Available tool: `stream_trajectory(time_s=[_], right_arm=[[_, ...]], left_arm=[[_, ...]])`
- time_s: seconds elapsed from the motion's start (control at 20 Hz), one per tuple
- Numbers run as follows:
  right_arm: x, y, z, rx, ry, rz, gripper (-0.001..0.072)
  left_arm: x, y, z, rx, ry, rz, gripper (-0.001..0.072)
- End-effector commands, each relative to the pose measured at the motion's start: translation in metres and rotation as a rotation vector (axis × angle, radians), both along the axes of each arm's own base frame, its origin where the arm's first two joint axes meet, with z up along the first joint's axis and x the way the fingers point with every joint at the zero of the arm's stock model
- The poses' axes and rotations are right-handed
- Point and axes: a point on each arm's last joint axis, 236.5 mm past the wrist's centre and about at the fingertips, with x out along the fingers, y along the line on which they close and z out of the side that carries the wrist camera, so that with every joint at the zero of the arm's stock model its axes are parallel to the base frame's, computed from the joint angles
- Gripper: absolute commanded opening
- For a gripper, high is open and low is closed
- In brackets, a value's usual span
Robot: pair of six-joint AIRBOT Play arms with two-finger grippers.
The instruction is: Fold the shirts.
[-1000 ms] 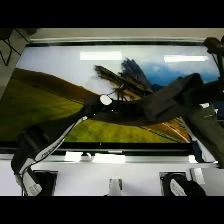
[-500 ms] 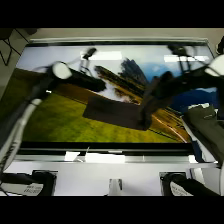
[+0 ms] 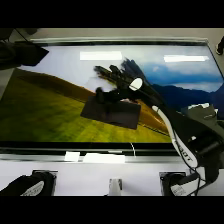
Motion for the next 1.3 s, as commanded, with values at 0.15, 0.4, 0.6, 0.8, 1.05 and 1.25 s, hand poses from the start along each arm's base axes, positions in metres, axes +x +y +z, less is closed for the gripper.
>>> stream_trajectory(time_s=[0.15, 0.4, 0.6, 0.8, 1.05, 1.25], right_arm=[[-0.009, -0.032, 0.051, 0.061, -0.05, 0.089, 0.0646], [-0.043, -0.257, -0.013, -0.678, 0.118, 0.129, 0.0647], [-0.07, -0.281, -0.073, -0.478, 0.389, -0.091, 0.065], [-0.065, -0.242, -0.111, -0.304, 0.453, -0.175, 0.0649], [-0.047, -0.196, -0.114, -0.155, 0.456, -0.211, 0.0548], [-0.023, -0.19, -0.097, -0.102, 0.348, -0.218, 0.0029]], left_arm=[[-0.02, 0.003, 0.005, 0.005, -0.003, -0.002, 0.0036], [-0.017, 0.003, 0.0, 0.005, 0.006, 0.0, 0.0037], [-0.017, 0.002, -0.001, 0.005, 0.01, -0.001, 0.0037], [-0.017, 0.002, -0.001, 0.004, 0.01, -0.002, 0.0037], [-0.017, 0.002, 0.0, 0.001, 0.01, -0.003, 0.0037], [-0.017, 0.002, 0.0, 0.002, 0.01, -0.004, 0.0037]])
